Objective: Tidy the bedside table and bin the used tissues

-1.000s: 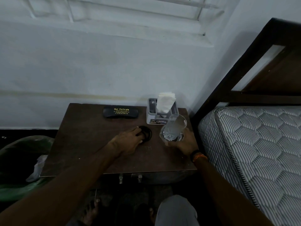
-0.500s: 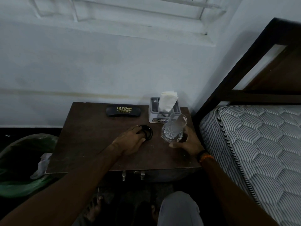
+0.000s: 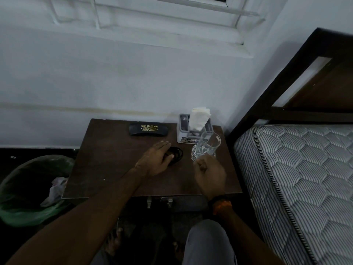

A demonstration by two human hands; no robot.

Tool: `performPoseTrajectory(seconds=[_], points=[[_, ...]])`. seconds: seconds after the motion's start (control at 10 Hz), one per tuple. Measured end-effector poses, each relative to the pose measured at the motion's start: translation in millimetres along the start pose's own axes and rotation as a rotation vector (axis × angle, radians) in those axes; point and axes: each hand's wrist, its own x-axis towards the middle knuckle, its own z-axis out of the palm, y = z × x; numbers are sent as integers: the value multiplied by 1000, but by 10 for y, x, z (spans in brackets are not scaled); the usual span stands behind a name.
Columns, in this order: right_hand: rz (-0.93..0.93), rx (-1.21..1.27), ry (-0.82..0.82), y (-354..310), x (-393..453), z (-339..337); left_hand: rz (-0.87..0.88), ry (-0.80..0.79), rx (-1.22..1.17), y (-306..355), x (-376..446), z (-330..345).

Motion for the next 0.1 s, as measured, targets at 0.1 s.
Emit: performPoseTrajectory(seconds=[0.1], points=[[-152,-25,19,-140,118,130,-5,35,-22,-55,1,-7]])
